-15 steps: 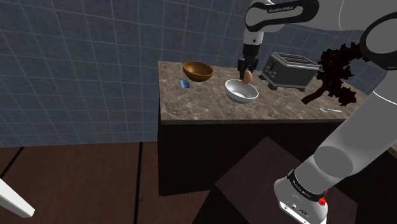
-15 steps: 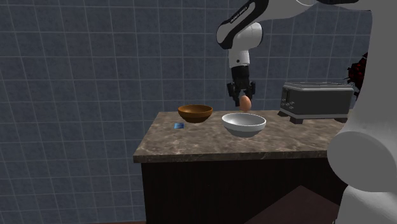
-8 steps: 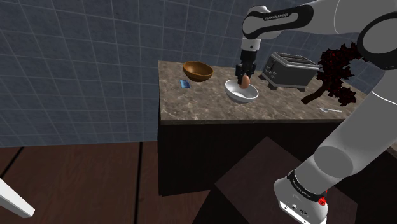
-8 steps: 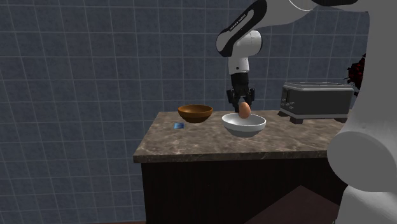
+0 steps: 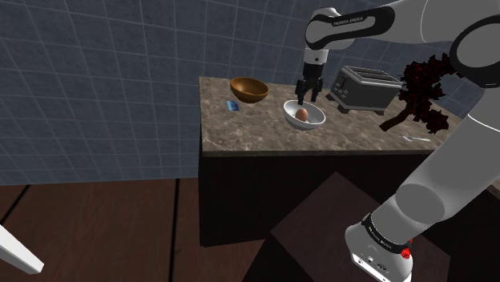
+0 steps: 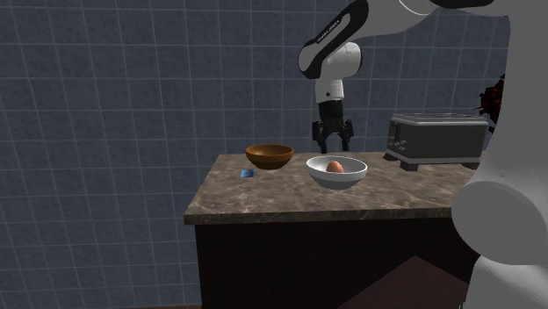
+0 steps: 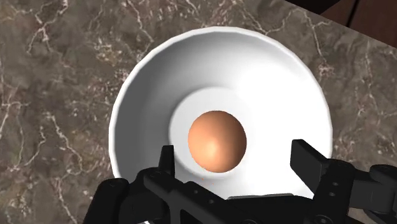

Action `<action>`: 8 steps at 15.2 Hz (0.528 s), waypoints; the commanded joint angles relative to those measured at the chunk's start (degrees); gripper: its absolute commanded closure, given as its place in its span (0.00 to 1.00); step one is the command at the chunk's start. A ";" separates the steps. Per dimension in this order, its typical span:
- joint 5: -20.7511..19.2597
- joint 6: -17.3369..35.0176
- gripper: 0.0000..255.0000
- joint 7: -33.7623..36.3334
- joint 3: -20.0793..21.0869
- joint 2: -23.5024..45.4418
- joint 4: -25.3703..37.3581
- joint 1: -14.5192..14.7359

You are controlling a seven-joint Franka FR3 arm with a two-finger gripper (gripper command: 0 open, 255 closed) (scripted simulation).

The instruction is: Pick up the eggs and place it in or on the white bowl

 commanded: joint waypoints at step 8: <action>0.08 -7.45 0.00 -0.07 0.08 1.08 8.52 0.09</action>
